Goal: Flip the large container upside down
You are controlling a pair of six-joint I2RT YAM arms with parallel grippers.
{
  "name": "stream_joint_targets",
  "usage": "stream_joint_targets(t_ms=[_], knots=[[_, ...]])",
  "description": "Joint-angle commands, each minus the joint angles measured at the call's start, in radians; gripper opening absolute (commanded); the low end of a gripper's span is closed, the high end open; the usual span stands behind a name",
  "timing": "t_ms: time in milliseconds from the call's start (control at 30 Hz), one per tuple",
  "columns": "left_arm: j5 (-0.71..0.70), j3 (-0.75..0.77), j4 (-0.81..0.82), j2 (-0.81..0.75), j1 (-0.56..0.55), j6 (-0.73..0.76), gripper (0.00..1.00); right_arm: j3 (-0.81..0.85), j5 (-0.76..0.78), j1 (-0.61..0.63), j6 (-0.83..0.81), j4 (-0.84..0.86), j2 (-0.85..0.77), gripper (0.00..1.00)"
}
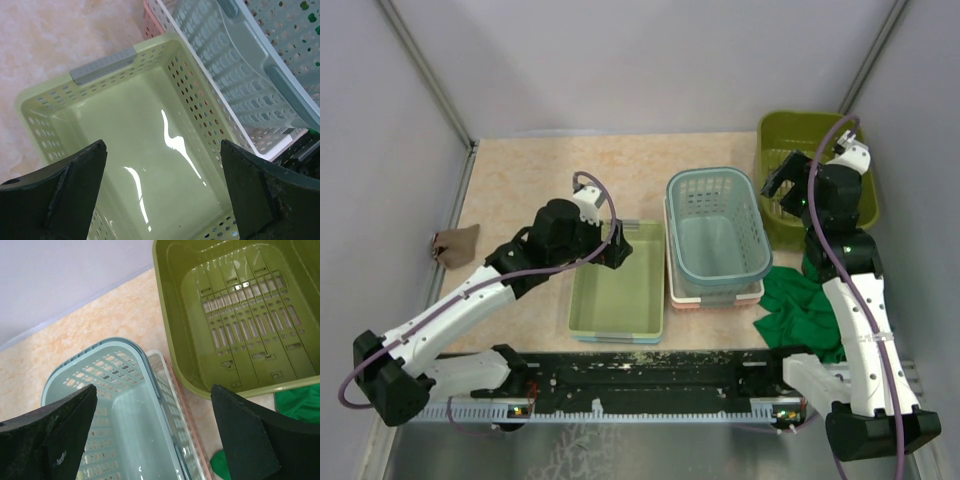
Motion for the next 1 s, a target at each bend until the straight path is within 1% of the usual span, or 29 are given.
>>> stream_joint_targets(t_ms=[0,333,633,733,800,967], knots=[[-0.081,-0.021,-0.06,0.002,-0.051,-0.056,1.0,0.024,-0.009,-0.002,-0.004,0.085,-0.012,0.96],[-0.087,-0.057,-0.086,0.03,-0.078,-0.113,0.99,0.05,-0.022,-0.002,-0.028,0.067,-0.003,0.97],[-0.028,-0.07,0.005,0.136,-0.078,-0.181,0.99,0.04,-0.02,-0.002,-0.05,0.043,-0.007,0.97],[-0.069,-0.041,-0.005,0.188,-0.075,-0.189,1.0,0.053,-0.023,-0.002,-0.089,0.021,-0.007,0.97],[-0.094,-0.01,-0.022,0.225,-0.064,-0.167,1.0,0.059,-0.028,-0.002,-0.112,0.008,-0.008,0.97],[-0.096,0.094,-0.048,0.261,-0.023,-0.105,1.0,0.048,-0.039,-0.002,-0.139,-0.005,-0.019,0.97]])
